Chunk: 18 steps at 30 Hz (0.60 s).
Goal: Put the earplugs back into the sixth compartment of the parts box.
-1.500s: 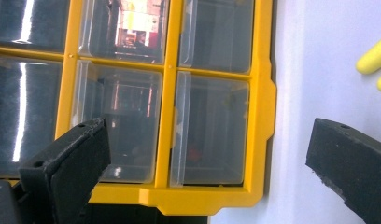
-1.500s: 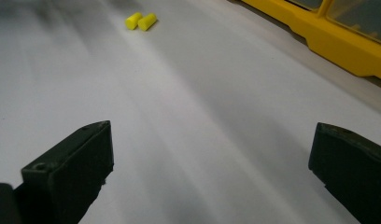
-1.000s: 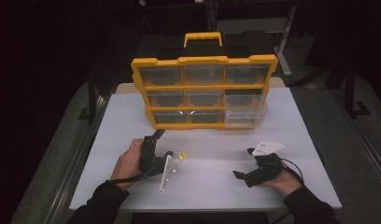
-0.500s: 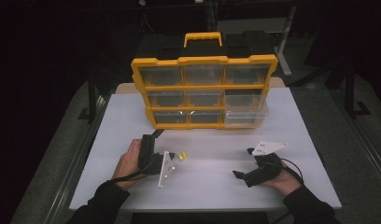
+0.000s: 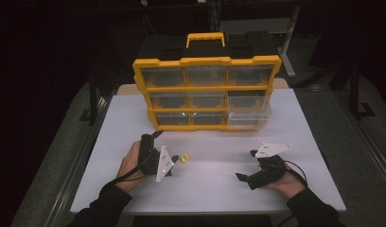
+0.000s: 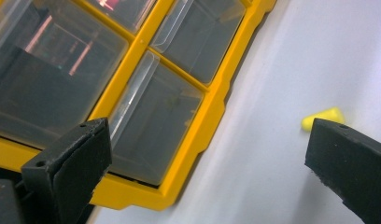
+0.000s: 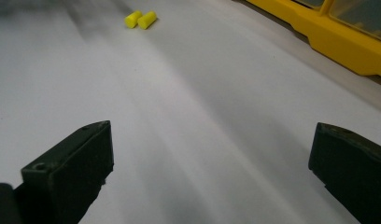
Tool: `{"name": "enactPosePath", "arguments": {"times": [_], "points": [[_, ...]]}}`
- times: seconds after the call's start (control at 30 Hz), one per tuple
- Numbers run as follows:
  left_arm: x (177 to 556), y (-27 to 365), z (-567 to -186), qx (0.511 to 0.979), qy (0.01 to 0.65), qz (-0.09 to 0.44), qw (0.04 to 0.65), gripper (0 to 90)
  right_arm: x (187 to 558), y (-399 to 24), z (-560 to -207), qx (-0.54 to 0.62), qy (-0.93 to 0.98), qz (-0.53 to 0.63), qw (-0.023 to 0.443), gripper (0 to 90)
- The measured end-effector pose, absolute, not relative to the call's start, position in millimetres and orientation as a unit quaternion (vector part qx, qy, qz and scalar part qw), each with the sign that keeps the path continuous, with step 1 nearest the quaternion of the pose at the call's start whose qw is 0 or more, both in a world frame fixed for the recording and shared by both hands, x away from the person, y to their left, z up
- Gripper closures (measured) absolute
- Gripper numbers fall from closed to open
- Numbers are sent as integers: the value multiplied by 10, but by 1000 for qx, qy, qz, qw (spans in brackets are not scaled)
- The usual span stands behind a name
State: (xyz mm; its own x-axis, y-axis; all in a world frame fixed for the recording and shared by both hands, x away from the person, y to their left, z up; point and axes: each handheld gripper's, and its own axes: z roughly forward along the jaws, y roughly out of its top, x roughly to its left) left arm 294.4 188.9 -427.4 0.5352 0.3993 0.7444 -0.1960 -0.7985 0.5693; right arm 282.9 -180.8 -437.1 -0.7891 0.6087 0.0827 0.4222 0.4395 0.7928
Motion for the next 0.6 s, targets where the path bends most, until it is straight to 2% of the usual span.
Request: {"name": "enactPosePath", "arguments": {"times": [0.6], "points": [[2993,1914,-4252,835,124,401,357,2,2824,-1811,-4366,308,840,432,112,0]]}}
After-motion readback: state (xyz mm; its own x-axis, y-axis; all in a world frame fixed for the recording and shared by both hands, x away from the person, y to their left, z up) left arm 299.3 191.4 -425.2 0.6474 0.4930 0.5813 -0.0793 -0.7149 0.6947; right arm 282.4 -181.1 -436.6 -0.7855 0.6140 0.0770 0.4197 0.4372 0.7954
